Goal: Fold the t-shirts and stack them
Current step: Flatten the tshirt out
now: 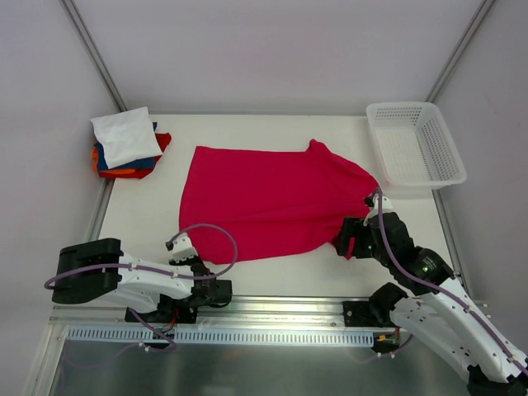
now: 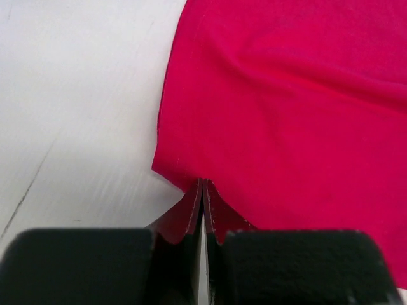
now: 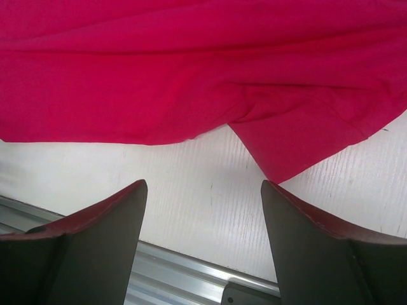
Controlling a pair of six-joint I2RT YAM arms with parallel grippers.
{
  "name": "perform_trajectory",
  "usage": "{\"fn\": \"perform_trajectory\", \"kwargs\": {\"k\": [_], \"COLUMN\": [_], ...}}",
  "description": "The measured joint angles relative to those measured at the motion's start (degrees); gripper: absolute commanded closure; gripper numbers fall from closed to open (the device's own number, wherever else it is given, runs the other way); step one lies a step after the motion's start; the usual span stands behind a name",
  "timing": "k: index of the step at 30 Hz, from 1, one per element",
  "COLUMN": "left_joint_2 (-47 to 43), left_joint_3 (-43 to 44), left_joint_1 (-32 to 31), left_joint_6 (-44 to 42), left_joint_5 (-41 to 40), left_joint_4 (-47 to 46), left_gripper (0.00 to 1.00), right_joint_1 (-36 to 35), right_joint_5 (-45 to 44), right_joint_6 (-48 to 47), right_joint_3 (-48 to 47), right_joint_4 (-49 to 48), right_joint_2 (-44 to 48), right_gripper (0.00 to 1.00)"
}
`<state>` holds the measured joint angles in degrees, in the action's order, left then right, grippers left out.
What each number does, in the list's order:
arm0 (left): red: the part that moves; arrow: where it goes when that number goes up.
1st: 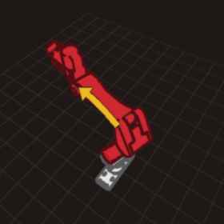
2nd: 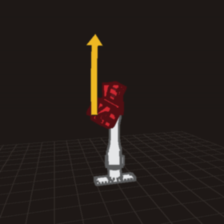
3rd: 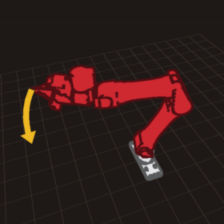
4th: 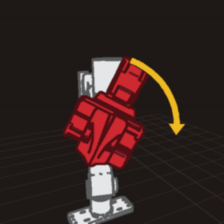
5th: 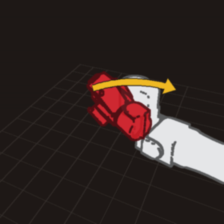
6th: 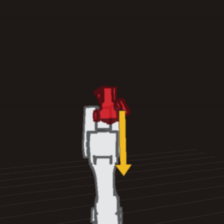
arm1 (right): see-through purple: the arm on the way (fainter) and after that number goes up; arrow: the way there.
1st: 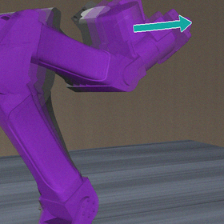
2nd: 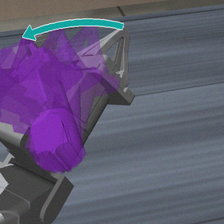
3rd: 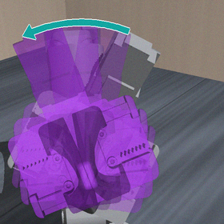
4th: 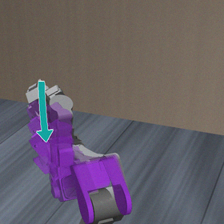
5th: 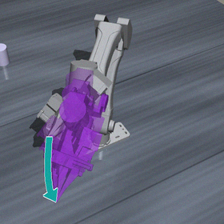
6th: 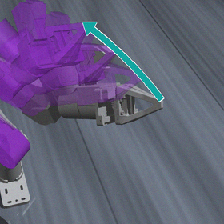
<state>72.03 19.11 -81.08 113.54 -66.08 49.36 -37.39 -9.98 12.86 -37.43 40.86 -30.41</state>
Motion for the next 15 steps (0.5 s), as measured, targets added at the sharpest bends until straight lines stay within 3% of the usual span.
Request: {"fn": "perform_trajectory", "kwargs": {"k": [8,15], "left_joint_2": [-0.83,-4.48], "left_joint_3": [4.61,6.27], "left_joint_1": [0.0,0.0], "left_joint_6": [0.0,0.0], "left_joint_5": [-0.24,-0.24], "left_joint_4": [-0.11,-0.22], "left_gripper": [1.0,1.0], "right_joint_1": [-0.02,-0.07], "right_joint_5": [-0.17,-2.73], "right_joint_6": [0.87,5.9], "right_joint_3": [0.98,8.85], "right_joint_4": [-0.28,0.13], "right_joint_2": [0.9,3.26], "right_gripper": [0.24,0.23]}}
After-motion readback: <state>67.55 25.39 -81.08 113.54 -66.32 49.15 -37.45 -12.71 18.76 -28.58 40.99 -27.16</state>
